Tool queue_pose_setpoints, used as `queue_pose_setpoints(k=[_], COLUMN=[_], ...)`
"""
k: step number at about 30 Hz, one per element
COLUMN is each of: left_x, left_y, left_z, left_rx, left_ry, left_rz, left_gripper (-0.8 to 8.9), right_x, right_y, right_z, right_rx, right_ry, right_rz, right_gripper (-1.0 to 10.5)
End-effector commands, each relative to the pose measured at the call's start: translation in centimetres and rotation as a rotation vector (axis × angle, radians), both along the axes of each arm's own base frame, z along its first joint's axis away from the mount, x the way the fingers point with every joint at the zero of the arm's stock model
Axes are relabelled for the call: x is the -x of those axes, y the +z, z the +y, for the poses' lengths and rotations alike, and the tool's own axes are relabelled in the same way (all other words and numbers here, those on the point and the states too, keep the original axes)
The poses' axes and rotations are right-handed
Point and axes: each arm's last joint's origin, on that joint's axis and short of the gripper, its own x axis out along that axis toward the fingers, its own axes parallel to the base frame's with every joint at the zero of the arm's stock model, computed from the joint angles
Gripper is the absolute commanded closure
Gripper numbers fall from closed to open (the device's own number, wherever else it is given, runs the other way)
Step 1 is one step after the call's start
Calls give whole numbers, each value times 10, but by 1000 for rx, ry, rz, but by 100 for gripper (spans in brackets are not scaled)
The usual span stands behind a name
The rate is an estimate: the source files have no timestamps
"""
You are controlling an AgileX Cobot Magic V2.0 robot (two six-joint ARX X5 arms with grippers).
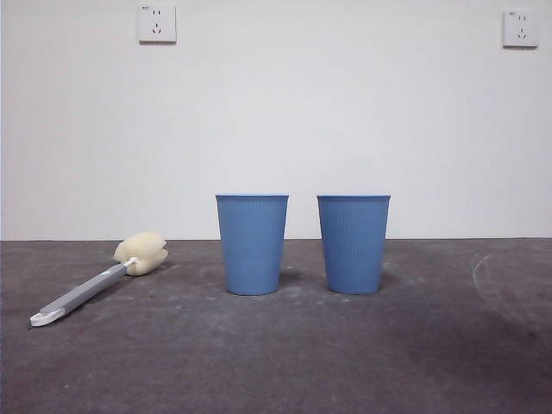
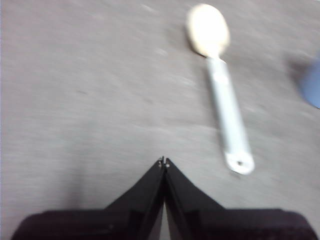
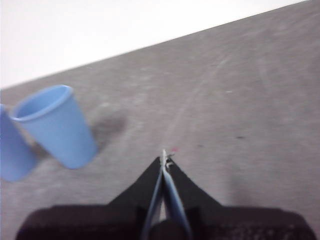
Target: Pick up the cup brush,pick up the cup,insert the brush into the cup,clean the cup,put the cup brush back,put the cup back to the fixed position on the table
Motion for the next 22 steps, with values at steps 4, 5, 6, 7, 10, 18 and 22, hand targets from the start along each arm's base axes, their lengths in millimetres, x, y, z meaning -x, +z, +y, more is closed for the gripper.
queue_pose_setpoints(k=[4,5,6,7,10,18,22], left_x=[-2,-2,-2,-2,-2,6,14], left_y=[35,41,49,56,76,120,133], left_z=[-2,-2,-3,-4,-4,-9,-10], left_rx=[58,64,73,81,100,169,146], left_ry=[-60,-75,-95,-106,-134,-309,-360], left_rz=[-44,-52,-59,-61,-47,22,82], left_gripper=[820,820,820,820,820,820,821], right_x=[4,6,8,9,15,35,42], right_y=[25,30,38,44,64,116,138], right_z=[1,1,1,2,3,7,9], right_rx=[-90,-90,-91,-92,-94,3,51], right_ry=[6,12,25,39,91,223,312], right_rz=[-68,-82,-101,-117,-148,-17,73], right_gripper=[957,957,957,957,957,957,957])
